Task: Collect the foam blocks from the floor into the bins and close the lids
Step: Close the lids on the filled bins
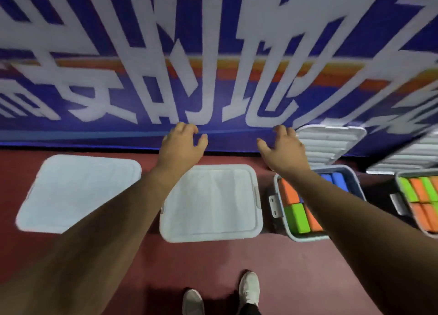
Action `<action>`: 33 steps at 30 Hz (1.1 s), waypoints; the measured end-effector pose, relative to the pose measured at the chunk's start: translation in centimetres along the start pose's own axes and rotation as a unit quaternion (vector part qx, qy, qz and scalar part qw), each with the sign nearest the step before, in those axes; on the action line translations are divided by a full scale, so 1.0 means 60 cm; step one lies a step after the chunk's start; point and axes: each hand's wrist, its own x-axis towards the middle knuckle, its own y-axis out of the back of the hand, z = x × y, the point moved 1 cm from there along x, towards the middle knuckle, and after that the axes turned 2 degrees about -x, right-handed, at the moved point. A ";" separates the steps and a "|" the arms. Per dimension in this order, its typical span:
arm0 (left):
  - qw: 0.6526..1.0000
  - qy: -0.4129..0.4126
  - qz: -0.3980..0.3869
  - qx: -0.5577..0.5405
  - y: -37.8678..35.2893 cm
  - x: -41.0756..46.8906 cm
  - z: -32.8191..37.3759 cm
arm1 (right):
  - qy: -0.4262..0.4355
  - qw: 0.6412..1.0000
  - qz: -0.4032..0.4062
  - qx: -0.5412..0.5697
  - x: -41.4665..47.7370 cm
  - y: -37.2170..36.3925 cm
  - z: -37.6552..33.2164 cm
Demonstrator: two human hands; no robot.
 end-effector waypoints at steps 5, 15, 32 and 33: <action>0.998 -0.057 0.008 -0.003 0.125 -0.037 0.196 | 0.000 0.999 0.050 -0.015 -0.068 0.250 0.008; 0.989 -0.143 0.029 0.029 0.171 -0.109 0.479 | -0.021 0.995 0.095 -0.003 -0.179 0.518 0.206; 0.998 -0.067 0.012 0.018 -0.158 -0.192 0.804 | -0.016 0.999 0.028 -0.002 -0.134 0.628 0.689; 0.998 -0.061 0.007 0.021 -0.177 -0.179 0.804 | -0.016 1.000 0.021 -0.003 -0.115 0.620 0.702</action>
